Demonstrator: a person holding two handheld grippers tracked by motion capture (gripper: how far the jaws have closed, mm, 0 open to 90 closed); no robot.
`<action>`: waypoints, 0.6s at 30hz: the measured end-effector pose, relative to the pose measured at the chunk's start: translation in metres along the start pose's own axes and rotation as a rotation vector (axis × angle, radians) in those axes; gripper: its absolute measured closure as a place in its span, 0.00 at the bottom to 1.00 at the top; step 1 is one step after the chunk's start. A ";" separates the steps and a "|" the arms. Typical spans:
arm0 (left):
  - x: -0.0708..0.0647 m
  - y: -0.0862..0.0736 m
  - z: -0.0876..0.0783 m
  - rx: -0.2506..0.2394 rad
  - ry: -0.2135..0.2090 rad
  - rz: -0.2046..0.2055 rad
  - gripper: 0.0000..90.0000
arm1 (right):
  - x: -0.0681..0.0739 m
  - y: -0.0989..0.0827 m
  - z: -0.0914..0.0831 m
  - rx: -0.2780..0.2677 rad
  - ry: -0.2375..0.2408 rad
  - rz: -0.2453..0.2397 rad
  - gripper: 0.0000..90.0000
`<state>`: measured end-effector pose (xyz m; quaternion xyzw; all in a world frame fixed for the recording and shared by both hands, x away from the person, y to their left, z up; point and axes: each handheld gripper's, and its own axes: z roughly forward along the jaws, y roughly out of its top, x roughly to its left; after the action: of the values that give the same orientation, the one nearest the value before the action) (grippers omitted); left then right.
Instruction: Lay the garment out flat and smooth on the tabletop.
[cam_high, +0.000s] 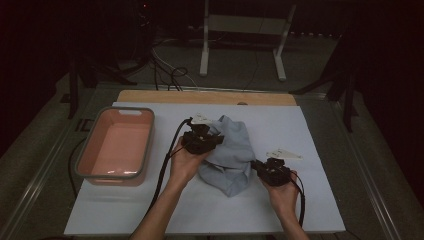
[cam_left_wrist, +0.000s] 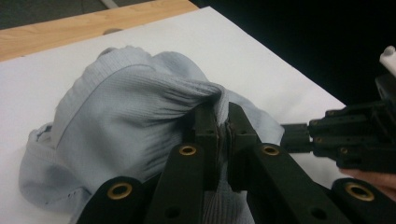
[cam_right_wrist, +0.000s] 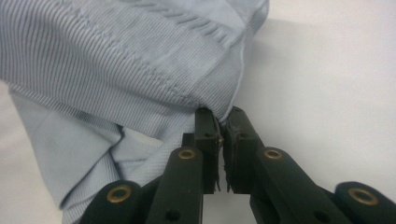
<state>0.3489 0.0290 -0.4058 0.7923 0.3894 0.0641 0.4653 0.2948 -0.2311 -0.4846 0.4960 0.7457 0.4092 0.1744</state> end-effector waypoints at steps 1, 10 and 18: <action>-0.001 0.000 0.002 0.000 -0.004 0.001 0.97 | -0.002 0.000 -0.002 -0.005 -0.006 0.003 0.94; -0.009 -0.001 0.010 0.011 -0.035 0.015 0.97 | -0.015 0.004 -0.022 -0.041 -0.062 -0.028 0.94; -0.008 -0.006 0.002 -0.002 -0.049 0.008 0.97 | -0.013 0.007 -0.033 -0.073 -0.075 -0.068 0.94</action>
<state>0.3408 0.0237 -0.4098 0.7947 0.3746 0.0469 0.4753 0.2830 -0.2558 -0.4612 0.4788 0.7396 0.4110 0.2341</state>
